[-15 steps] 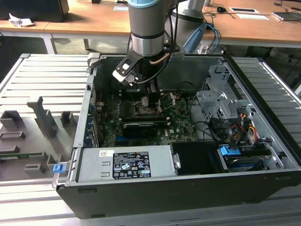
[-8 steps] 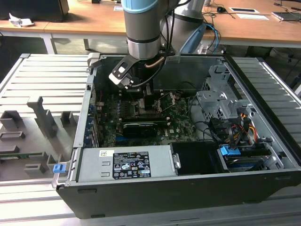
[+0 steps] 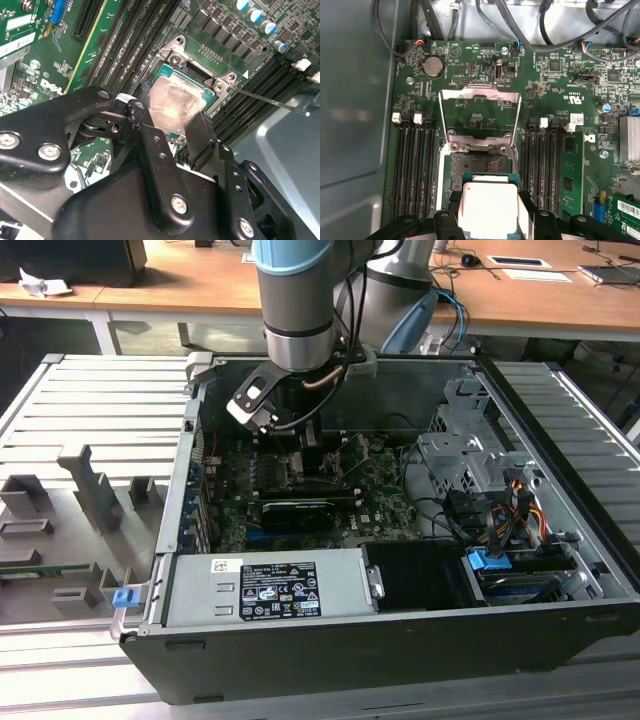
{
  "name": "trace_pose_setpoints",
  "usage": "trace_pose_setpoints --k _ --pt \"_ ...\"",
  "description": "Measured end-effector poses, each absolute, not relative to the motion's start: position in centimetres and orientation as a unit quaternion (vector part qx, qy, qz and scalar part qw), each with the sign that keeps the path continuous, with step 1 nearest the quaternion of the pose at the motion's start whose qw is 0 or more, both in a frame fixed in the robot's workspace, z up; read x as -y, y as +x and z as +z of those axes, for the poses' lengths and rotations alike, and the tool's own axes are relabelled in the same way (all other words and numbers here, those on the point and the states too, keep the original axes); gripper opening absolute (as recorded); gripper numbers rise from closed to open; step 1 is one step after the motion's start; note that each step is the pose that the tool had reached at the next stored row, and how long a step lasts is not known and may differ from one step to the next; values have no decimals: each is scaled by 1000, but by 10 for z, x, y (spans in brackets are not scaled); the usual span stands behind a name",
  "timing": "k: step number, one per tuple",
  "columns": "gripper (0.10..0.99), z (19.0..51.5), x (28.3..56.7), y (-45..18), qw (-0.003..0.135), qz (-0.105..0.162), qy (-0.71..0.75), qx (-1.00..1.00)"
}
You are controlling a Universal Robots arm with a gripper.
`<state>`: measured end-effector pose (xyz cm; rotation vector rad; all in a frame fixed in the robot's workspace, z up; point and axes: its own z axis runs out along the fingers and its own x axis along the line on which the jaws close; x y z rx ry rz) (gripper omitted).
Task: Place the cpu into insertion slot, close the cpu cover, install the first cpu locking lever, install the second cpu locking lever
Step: 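Place the cpu into insertion slot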
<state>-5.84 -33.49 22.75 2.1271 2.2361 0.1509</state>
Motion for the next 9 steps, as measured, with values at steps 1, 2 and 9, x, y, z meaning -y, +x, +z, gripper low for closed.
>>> trace_pose_setpoints --k 1,2,9 --pt "525 227 335 -58 26 49 688 -723" --pt "525 226 335 -59 26 49 688 -723" --pt "525 222 335 -59 26 49 688 -723"
